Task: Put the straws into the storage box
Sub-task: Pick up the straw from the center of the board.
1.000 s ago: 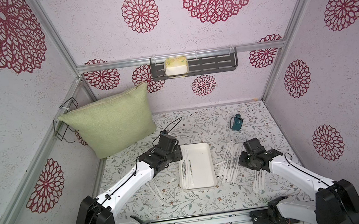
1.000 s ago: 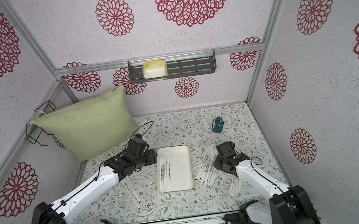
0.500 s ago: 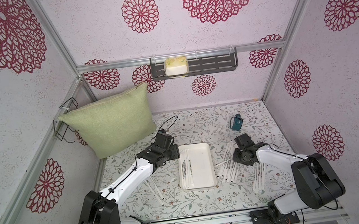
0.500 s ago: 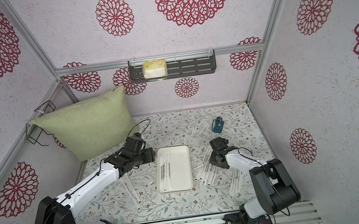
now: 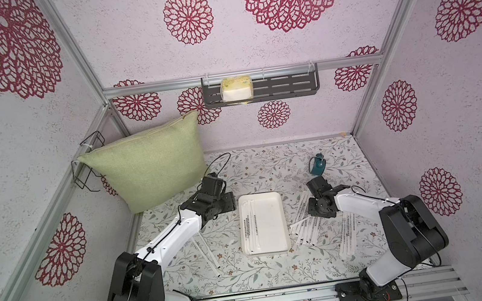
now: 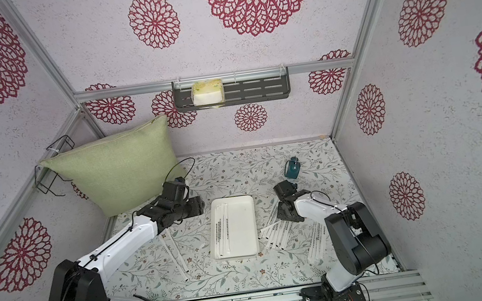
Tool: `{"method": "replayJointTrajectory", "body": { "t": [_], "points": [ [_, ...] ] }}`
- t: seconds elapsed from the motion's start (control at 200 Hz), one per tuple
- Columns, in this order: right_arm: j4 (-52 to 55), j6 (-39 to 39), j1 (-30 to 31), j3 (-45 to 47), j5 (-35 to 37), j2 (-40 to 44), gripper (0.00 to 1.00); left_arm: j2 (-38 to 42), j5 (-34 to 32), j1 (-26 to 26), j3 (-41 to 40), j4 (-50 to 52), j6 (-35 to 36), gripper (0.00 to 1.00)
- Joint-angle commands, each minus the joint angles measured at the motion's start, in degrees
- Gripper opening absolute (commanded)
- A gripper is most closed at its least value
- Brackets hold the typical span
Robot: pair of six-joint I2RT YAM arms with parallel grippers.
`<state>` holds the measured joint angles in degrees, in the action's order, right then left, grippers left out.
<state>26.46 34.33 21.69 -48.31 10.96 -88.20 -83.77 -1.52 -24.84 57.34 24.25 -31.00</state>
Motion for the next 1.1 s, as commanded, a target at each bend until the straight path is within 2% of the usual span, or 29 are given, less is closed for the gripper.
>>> {"method": "replayJointTrajectory", "body": {
  "t": [0.0,0.17,0.205,0.25,0.375,0.445,0.54,0.8,1.096],
  "points": [
    [8.2,-4.6,-0.2,-0.4,3.8,2.7,0.33,-1.3,2.8,2.2,-0.8,-2.3,1.8,0.67],
    [13.4,-7.2,-0.4,-4.5,10.2,2.5,0.38,-2.6,5.7,4.8,-0.8,-3.2,2.1,0.66],
    [13.9,-6.7,-0.5,-5.2,9.2,2.7,0.38,-2.7,6.3,5.2,-0.9,-3.5,1.9,0.66],
    [12.8,-5.0,-0.8,-4.9,4.5,3.8,0.38,-2.8,6.7,5.4,-0.9,-3.7,1.8,0.66],
    [3.1,10.6,-0.9,1.7,-4.5,9.4,0.4,-3.0,7.4,5.4,-1.6,-4.9,1.5,0.66],
    [-1.3,17.9,-1.0,4.6,-5.1,10.6,0.44,-3.6,8.2,5.5,-1.7,-5.3,1.3,0.66],
    [-3.9,21.9,-1.1,6.0,-4.9,10.0,0.45,-3.8,8.6,5.6,-1.7,-5.5,1.3,0.66],
    [-7.9,21.4,-3.7,9.0,-4.8,7.2,0.42,-4.4,10.4,5.8,-2.3,-6.8,0.6,0.66],
    [-8.7,19.9,-3.9,10.2,-4.4,6.8,0.25,-4.5,10.9,5.8,-2.4,-7.2,0.2,0.65]
  ]
}}
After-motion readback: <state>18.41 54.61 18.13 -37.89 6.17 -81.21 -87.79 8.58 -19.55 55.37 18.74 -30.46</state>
